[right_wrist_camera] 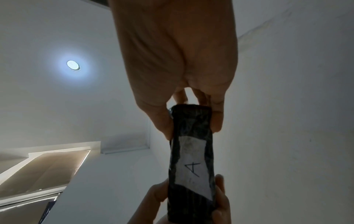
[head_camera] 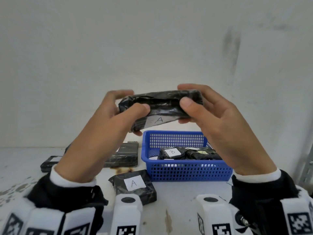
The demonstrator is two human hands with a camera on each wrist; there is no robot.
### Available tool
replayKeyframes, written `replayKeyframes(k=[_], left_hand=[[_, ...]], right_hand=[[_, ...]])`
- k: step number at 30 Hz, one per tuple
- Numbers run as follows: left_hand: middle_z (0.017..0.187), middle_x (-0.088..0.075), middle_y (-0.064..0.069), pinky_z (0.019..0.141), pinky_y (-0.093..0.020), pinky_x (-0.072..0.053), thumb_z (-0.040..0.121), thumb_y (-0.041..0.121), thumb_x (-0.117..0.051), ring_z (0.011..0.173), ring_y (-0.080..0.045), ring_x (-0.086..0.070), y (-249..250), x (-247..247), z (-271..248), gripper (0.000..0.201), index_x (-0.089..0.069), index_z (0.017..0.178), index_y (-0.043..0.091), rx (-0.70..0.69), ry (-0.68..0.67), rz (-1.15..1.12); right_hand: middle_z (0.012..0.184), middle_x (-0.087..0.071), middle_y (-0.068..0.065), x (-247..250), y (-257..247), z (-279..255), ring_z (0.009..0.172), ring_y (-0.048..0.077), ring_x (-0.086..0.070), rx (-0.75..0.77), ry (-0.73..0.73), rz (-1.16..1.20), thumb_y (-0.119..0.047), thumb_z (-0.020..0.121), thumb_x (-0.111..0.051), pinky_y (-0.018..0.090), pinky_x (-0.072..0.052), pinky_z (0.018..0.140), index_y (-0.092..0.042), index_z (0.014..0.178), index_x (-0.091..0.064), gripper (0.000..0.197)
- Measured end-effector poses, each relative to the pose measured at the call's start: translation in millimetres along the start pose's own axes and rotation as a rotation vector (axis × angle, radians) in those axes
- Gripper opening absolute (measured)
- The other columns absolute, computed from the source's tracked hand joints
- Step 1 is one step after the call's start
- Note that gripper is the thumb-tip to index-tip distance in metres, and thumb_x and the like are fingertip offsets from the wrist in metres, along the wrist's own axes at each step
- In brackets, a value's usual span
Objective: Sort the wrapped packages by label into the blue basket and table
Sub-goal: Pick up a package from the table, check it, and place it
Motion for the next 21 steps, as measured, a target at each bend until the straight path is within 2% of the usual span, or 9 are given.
replayKeyframes(k=[2, 4, 5, 7, 9, 11, 14, 18, 21], left_hand=[[0.088, -0.074, -0.005, 0.075, -0.034, -0.046, 0.066, 0.042, -0.074, 0.069, -0.018, -0.066, 2.2, 0.1, -1.6, 0.045, -0.065, 0.105, 0.02, 0.017, -0.046, 0.023], [0.089, -0.075, -0.007, 0.066, -0.031, -0.05, 0.076, 0.038, -0.074, 0.073, -0.02, -0.07, 2.4, -1.1, -2.5, 0.039, -0.064, 0.105, 0.015, 0.037, -0.058, 0.01], [0.091, -0.075, -0.009, 0.063, -0.033, -0.054, 0.083, 0.032, -0.067, 0.075, -0.023, -0.072, 1.7, -1.8, -2.4, 0.032, -0.062, 0.107, 0.012, 0.046, -0.061, -0.013], [0.094, -0.074, -0.014, 0.059, -0.034, -0.057, 0.09, 0.018, -0.059, 0.077, -0.028, -0.074, 1.0, -2.8, -2.6, 0.021, -0.059, 0.109, 0.009, 0.06, -0.07, -0.05], [0.093, -0.074, -0.014, 0.06, -0.033, -0.058, 0.09, 0.016, -0.06, 0.076, -0.027, -0.074, 0.0, -4.0, -2.4, 0.02, -0.059, 0.109, 0.009, 0.056, -0.074, -0.06], [0.094, -0.074, -0.011, 0.064, -0.033, -0.06, 0.088, 0.018, -0.063, 0.076, -0.022, -0.074, -0.8, -6.7, -2.7, 0.022, -0.057, 0.109, 0.012, 0.045, -0.076, -0.046], [0.093, -0.073, -0.006, 0.064, -0.032, -0.061, 0.086, 0.021, -0.065, 0.076, -0.017, -0.074, -1.5, -11.0, -3.6, 0.024, -0.057, 0.108, 0.016, 0.034, -0.066, -0.021], [0.089, -0.074, -0.001, 0.061, -0.029, -0.058, 0.082, 0.026, -0.069, 0.076, -0.014, -0.073, -2.7, -12.1, -3.8, 0.029, -0.056, 0.106, 0.019, 0.018, -0.05, 0.031], [0.091, -0.073, 0.003, 0.056, -0.026, -0.056, 0.079, 0.036, -0.067, 0.072, -0.014, -0.074, -2.4, -11.3, -4.3, 0.034, -0.054, 0.108, 0.024, 0.023, -0.053, 0.056]], right_hand=[[0.104, -0.076, 0.003, 0.5, 2.0, 0.7, 0.088, 0.018, -0.074, -0.028, -0.002, -0.017, -0.035, 0.083, -0.062, 0.029, -0.059, 0.078, -0.019, 0.112, -0.069, 0.034], [0.101, -0.075, 0.003, 0.0, 2.5, 0.2, 0.075, 0.026, -0.074, -0.059, -0.017, -0.036, -0.039, 0.082, -0.062, 0.036, -0.059, 0.067, -0.02, 0.107, -0.069, 0.032], [0.1, -0.075, 0.002, -0.9, 2.6, -0.1, 0.069, 0.027, -0.072, -0.069, -0.029, -0.048, -0.042, 0.08, -0.062, 0.036, -0.056, 0.059, -0.022, 0.106, -0.069, 0.033], [0.088, -0.074, -0.004, -2.1, 1.8, -0.8, 0.057, 0.017, -0.065, -0.074, -0.038, -0.092, -0.045, 0.079, -0.066, 0.028, -0.048, 0.052, -0.025, 0.102, -0.071, 0.031], [0.069, -0.067, -0.01, -1.3, 2.8, -1.1, 0.048, 0.008, -0.055, -0.068, -0.029, -0.119, -0.039, 0.083, -0.07, 0.02, -0.045, 0.053, -0.026, 0.096, -0.071, 0.018], [0.062, -0.063, -0.012, -0.6, 4.2, -1.2, 0.048, 0.004, -0.053, -0.061, -0.036, -0.119, -0.034, 0.084, -0.071, 0.014, -0.044, 0.055, -0.028, 0.094, -0.07, 0.011], [0.058, -0.059, -0.017, -1.2, 4.9, -1.2, 0.052, 0.0, -0.054, -0.052, -0.037, -0.137, -0.036, 0.08, -0.074, 0.009, -0.04, 0.054, -0.029, 0.092, -0.069, 0.015], [0.057, -0.058, -0.018, -2.2, 3.6, -1.5, 0.051, 0.0, -0.055, -0.04, -0.032, -0.14, -0.041, 0.072, -0.076, 0.009, -0.04, 0.053, -0.027, 0.089, -0.067, 0.024], [0.06, -0.061, -0.015, -3.8, 3.3, -1.2, 0.052, 0.0, -0.057, -0.026, -0.015, -0.119, -0.033, 0.073, -0.079, 0.01, -0.042, 0.053, -0.023, 0.088, -0.067, 0.022]])
Point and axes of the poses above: each hand's wrist, its own z-axis towards the middle knuckle, its own x-axis out of the back of the hand, y = z × x, the point moved 3 cm from there along z, towards the middle knuckle
